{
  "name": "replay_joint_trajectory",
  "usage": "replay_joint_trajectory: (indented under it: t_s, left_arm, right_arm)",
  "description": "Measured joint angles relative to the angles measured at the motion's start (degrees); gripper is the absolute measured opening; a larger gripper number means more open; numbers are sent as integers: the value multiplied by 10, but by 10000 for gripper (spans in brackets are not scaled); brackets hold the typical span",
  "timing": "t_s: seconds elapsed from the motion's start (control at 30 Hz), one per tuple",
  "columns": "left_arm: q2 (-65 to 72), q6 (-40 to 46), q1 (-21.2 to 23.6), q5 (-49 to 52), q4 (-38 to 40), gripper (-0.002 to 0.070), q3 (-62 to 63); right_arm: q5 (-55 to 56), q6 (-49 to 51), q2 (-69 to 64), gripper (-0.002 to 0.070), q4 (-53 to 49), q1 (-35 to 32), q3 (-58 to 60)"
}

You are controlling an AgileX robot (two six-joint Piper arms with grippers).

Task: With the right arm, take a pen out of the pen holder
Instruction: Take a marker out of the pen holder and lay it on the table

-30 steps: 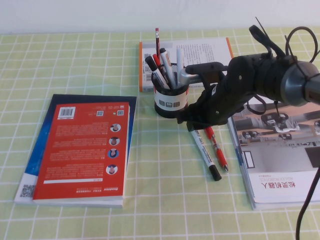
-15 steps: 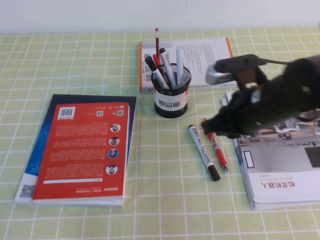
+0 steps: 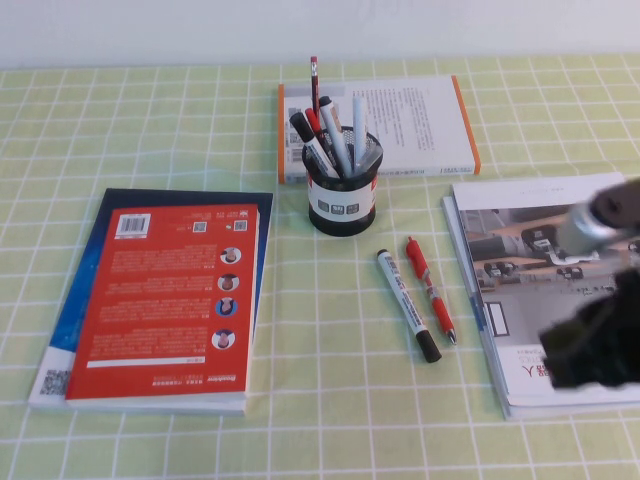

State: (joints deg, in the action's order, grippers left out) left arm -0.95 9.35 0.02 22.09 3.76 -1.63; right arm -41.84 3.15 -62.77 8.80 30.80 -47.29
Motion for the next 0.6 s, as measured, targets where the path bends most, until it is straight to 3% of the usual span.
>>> replay_joint_trajectory:
  t_s: [0.27,0.47,0.6]
  left_arm:
    - [0,0,0,0,0,-5,0]
    - [0,0,0,0,0,-5,0]
    - [0,0,0,0,0,-5,0]
  right_arm:
    - [-92,-97,75,-12,-6,0,4]
    - [-87,-115,96,-12,-13,0,10]
    - [-15,-117,123,-12,-23,-17,48]
